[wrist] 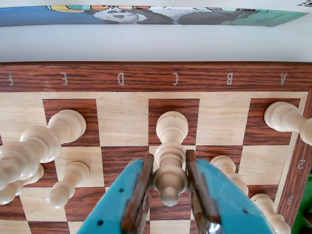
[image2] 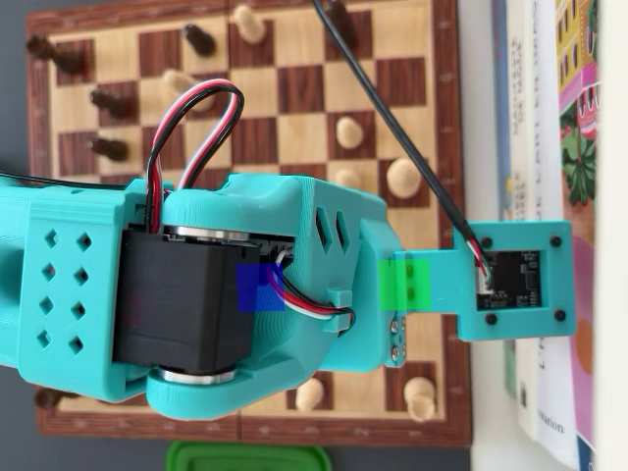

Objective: Play chess

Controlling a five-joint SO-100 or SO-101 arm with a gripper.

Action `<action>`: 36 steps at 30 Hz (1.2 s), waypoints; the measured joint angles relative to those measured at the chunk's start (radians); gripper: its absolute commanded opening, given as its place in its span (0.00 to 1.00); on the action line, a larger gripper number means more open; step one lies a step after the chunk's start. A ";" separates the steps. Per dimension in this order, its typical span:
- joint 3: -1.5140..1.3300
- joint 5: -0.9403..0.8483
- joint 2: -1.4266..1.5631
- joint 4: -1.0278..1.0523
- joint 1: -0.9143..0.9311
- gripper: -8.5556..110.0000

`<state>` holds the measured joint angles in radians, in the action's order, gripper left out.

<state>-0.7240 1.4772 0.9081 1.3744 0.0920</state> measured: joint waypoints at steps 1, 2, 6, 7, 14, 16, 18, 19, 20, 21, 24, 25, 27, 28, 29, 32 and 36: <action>0.002 0.000 -0.011 0.000 0.000 0.13; 0.002 0.000 -0.020 0.000 0.000 0.13; 0.017 0.000 -0.037 0.000 0.000 0.13; 0.017 0.000 -0.037 0.000 0.000 0.13; 0.018 0.000 -0.038 0.000 0.000 0.16; 0.018 0.000 -0.038 0.000 0.000 0.19; 0.018 0.000 -0.041 0.000 0.000 0.19; 0.017 0.000 -0.044 0.000 0.002 0.19; 0.017 0.000 -0.044 0.000 0.002 0.19; 0.017 0.000 -0.043 0.000 0.002 0.19; 0.017 0.000 -0.043 0.000 0.002 0.20; 0.017 0.000 -0.043 0.000 0.002 0.20; 0.017 0.000 -0.041 0.000 0.002 0.20; 0.017 0.000 -0.041 0.000 0.002 0.20; 0.017 0.000 -0.043 0.000 0.002 0.20; 0.017 0.000 -0.043 0.000 0.002 0.20; 0.017 0.000 -0.043 0.000 0.002 0.20</action>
<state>-0.7072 1.4772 0.8652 1.3744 0.0936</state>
